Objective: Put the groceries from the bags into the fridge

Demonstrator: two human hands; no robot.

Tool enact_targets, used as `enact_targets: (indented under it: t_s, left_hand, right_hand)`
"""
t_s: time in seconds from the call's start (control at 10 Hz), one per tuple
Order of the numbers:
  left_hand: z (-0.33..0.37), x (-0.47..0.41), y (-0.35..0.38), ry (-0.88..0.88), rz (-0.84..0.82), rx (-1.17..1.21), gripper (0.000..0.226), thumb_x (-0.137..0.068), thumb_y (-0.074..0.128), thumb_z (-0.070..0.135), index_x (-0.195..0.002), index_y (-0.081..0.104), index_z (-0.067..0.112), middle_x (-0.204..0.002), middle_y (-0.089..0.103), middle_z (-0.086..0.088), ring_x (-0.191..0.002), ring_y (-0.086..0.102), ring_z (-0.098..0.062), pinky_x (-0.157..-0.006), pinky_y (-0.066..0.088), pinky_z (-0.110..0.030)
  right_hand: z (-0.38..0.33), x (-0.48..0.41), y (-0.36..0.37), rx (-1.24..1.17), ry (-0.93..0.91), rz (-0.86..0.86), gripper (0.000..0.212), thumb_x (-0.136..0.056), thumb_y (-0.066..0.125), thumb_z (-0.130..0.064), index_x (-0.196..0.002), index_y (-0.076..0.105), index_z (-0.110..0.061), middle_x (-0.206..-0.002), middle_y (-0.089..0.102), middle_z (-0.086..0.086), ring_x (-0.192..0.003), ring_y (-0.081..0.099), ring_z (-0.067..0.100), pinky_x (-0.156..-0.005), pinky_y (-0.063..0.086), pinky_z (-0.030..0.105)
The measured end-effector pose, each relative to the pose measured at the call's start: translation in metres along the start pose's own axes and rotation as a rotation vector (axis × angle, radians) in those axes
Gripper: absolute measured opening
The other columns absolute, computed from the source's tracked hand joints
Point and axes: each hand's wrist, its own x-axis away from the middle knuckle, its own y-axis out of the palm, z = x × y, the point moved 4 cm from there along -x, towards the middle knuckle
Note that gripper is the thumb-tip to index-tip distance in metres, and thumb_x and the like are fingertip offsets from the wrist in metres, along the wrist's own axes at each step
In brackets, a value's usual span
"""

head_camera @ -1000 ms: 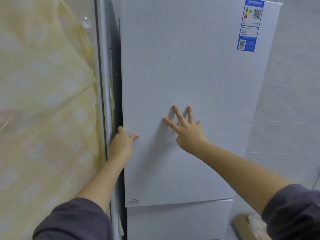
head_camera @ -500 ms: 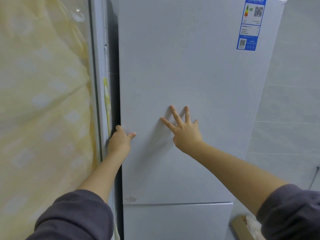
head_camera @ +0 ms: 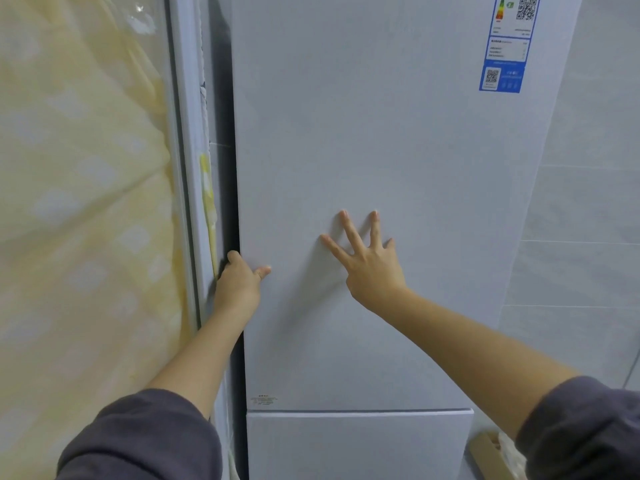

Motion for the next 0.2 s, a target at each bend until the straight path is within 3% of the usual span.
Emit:
enact_targets:
  t_s: [0.1,0.2]
  left_hand:
    - [0.002,0.010,-0.002,0.115,0.126,0.003,0.075,-0.087,0.071,0.031,-0.141,0.027,0.004,-0.139,0.042,-0.021,-0.123,0.047,-0.040,-0.092,0.046,-0.045]
    - [0.026,0.027,0.003,0.412,0.250,-0.202,0.093,-0.080,0.076,0.036,-0.151,0.020,0.012,-0.154,0.019,-0.021,-0.140,0.025,-0.040,-0.104,0.042,-0.049]
  right_hand:
    - [0.003,0.002,-0.004,-0.074,-0.010,0.016,0.085,-0.093,0.042,-0.018,-0.150,-0.015,-0.043,-0.157,-0.034,0.002,-0.142,-0.019,0.052,-0.110,0.023,0.066]
    - [0.027,0.014,-0.001,-0.227,0.120,0.011,0.090,-0.089,0.046,-0.014,-0.150,-0.011,-0.047,-0.156,-0.034,-0.004,-0.143,-0.023,0.046,-0.110,0.019,0.069]
